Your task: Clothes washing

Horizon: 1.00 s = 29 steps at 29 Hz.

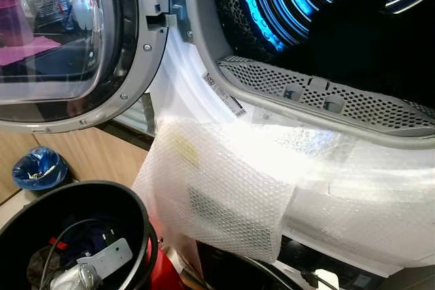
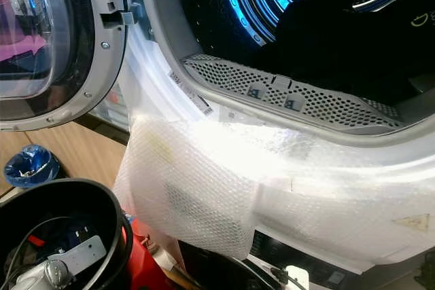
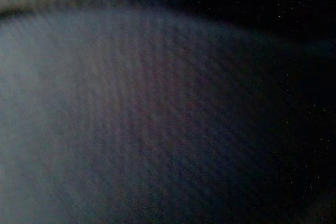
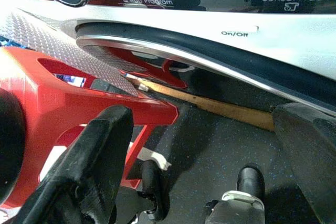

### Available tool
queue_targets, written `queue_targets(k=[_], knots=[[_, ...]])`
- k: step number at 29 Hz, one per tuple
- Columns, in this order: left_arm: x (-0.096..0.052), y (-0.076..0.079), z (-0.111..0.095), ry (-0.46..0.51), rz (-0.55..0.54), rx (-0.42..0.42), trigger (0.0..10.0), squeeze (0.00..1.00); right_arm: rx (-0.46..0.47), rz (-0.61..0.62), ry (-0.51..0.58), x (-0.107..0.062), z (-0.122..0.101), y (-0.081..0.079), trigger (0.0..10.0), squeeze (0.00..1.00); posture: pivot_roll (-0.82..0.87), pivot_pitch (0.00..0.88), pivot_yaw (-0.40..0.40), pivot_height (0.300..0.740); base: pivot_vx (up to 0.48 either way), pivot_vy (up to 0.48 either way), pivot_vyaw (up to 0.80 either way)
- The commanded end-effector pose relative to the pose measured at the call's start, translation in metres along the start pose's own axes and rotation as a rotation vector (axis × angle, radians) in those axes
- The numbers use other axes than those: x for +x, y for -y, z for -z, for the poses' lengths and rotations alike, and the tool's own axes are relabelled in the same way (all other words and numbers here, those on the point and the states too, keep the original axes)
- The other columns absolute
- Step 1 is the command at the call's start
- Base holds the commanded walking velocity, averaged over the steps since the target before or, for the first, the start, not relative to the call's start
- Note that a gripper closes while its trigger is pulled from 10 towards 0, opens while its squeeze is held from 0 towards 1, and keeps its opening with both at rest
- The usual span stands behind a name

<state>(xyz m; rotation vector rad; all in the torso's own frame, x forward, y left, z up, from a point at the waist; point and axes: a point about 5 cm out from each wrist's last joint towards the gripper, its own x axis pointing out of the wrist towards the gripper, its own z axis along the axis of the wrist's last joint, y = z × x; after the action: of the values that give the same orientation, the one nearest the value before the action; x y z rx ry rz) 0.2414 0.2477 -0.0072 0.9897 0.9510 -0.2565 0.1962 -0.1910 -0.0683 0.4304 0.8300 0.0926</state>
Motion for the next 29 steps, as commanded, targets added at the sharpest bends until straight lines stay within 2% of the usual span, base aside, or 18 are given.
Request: queue_targets(k=[1,7,16,19,21,23,25,26,27,29], knots=[[0.0,0.004,0.017,-0.064,0.02,0.01,0.0,0.0,0.001,0.012,0.005,-0.001,0.0,0.002,10.0,0.0,0.02,0.088,-0.038,0.74,0.0,0.0,0.0],[-0.001,-0.001,0.016,-0.053,0.002,0.006,0.0,0.0,-0.003,0.007,0.002,0.0,0.001,0.001,10.0,0.0,0.03,0.093,-0.038,0.74,0.0,0.0,0.0],[-0.008,-0.016,0.013,0.004,-0.089,-0.063,0.0,0.0,0.002,0.011,0.003,0.0,0.002,0.001,10.0,0.0,0.03,0.1,-0.038,0.74,0.0,0.0,0.0],[-0.013,-0.02,0.011,0.039,-0.135,-0.107,0.0,0.0,0.003,0.012,0.003,0.0,0.002,0.001,10.0,0.0,0.03,0.101,-0.037,0.74,0.0,0.0,0.0],[-0.024,-0.028,0.009,0.125,-0.233,-0.188,0.0,0.0,0.004,0.012,-0.001,-0.001,0.004,0.001,10.0,0.0,0.03,0.101,-0.035,0.74,0.0,0.0,0.0],[-0.025,-0.028,0.009,0.122,-0.239,-0.182,0.0,0.0,0.004,0.012,-0.001,-0.001,0.004,0.001,10.0,0.0,0.03,0.101,-0.035,0.74,0.0,0.0,0.0],[-0.032,-0.031,0.008,0.169,-0.281,-0.274,0.0,0.0,0.003,0.011,-0.004,-0.001,0.005,0.001,10.0,0.0,0.05,0.105,-0.036,0.74,0.0,0.0,0.0],[-0.037,-0.032,0.008,0.186,-0.305,-0.287,0.0,0.0,0.002,0.01,-0.006,0.0,0.005,0.0,10.0,0.0,0.05,0.105,-0.036,0.74,0.0,0.0,0.0],[-0.045,-0.033,0.007,0.222,-0.345,-0.343,0.0,0.0,0.0,0.008,-0.011,0.0,0.006,-0.001,10.0,0.0,0.06,0.105,-0.036,0.74,0.0,0.0,0.0],[-0.049,-0.034,0.007,0.231,-0.367,-0.353,0.0,0.0,-0.002,0.006,-0.014,0.0,0.007,-0.001,10.0,0.0,0.06,0.104,-0.036,0.74,0.0,0.0,0.0]])
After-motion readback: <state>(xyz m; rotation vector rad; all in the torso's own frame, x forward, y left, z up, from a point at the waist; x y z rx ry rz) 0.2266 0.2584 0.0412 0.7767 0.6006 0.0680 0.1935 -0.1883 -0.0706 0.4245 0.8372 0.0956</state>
